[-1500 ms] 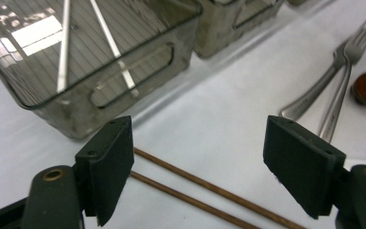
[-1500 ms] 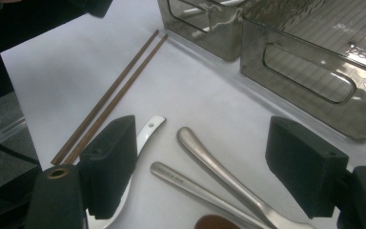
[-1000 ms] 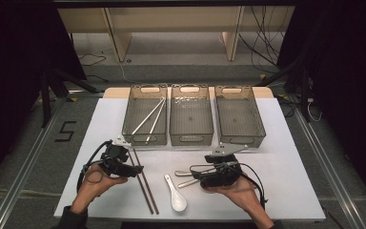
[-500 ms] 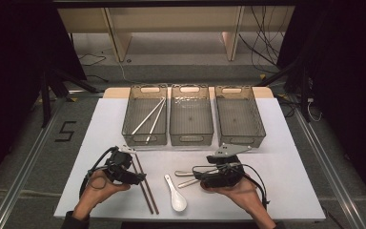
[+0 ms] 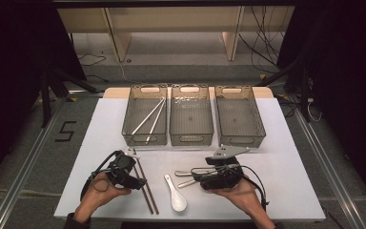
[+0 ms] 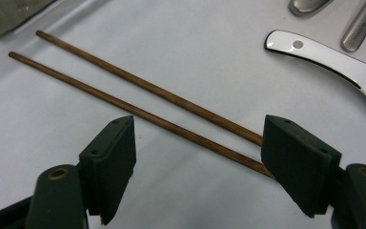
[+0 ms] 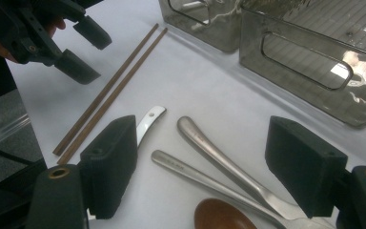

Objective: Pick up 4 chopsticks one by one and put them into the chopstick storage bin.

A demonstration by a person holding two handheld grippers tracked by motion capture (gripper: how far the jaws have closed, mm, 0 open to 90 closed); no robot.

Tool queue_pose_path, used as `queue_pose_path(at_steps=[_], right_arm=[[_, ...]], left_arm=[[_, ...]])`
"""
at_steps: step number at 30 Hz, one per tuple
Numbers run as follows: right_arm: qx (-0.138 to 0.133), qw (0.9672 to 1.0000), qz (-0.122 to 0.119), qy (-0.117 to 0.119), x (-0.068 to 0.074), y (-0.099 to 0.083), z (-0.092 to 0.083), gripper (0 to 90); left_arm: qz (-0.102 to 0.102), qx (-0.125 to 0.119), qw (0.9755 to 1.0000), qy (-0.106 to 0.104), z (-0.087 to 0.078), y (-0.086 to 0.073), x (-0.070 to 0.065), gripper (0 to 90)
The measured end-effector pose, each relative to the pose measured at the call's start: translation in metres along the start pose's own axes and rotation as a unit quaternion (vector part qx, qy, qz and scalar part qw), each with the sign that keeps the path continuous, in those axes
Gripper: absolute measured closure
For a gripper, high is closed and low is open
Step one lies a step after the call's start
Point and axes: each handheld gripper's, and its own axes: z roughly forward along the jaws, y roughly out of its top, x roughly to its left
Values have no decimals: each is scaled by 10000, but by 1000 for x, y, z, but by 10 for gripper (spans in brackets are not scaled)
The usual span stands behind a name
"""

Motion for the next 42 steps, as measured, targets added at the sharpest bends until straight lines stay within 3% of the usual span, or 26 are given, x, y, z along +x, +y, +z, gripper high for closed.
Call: queue_pose_path(at_steps=[7, 14, 33, 42], right_arm=[[-1, 10000, 20, -15, 0, -1, -1, 274], [-7, 10000, 36, -11, 0, -3, -2, 274], [-35, 10000, 58, -20, -2, -3, -5, 276], [-54, 10000, 72, -43, -2, -4, -7, 277]], left_arm=[[-437, 185, 9989, 65, 10, -2, -3, 276], [-669, 310, 9972, 115, 17, -4, -6, 295], [-769, 477, 9957, 190, 25, -6, -9, 297], [-624, 545, 9960, 338, 24, -6, -9, 382]])
